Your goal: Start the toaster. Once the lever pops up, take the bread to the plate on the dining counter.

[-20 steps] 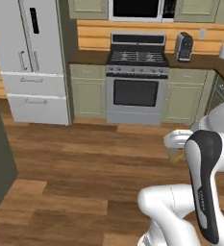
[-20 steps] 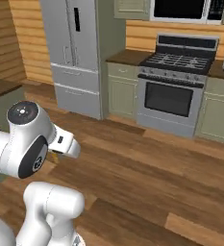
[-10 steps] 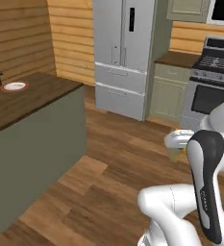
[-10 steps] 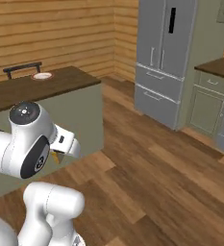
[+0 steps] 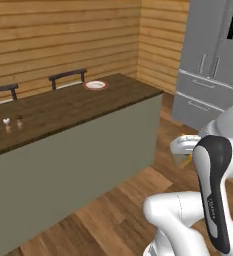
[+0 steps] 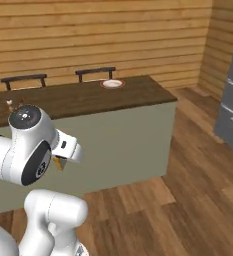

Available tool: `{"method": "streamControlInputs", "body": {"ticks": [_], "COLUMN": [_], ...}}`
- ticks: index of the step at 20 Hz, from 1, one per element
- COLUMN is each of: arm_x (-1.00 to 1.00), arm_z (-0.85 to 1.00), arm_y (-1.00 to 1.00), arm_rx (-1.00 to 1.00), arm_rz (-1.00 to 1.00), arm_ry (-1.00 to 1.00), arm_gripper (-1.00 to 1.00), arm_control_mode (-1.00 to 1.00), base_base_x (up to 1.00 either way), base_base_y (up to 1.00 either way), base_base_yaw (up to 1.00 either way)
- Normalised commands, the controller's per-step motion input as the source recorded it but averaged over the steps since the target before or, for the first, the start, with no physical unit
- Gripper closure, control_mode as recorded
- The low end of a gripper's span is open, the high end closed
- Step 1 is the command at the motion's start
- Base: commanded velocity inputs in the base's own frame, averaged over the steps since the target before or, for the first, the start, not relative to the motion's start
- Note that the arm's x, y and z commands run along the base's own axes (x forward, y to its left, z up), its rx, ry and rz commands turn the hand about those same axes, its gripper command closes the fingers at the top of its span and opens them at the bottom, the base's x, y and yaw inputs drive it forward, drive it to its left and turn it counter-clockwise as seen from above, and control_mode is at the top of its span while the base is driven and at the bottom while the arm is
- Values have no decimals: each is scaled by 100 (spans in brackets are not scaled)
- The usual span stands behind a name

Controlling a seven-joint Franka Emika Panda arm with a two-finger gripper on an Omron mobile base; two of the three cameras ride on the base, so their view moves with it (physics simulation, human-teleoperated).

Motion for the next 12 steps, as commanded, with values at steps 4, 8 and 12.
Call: {"method": "streamControlInputs", "body": {"ticks": [4, 8, 12], "arm_x": [0, 0, 0], "arm_z": [0, 0, 0], "arm_y": [0, 0, 0], "arm_rx": [0, 0, 0], "arm_rz": [0, 0, 0], "arm_ry": [0, 0, 0], "arm_gripper": [100, 100, 100], "arm_control_mode": [100, 100, 100], "base_base_x": [54, 45, 61], "base_base_y": [0, -31, -52], "base_base_yaw": [55, 41, 23]}}
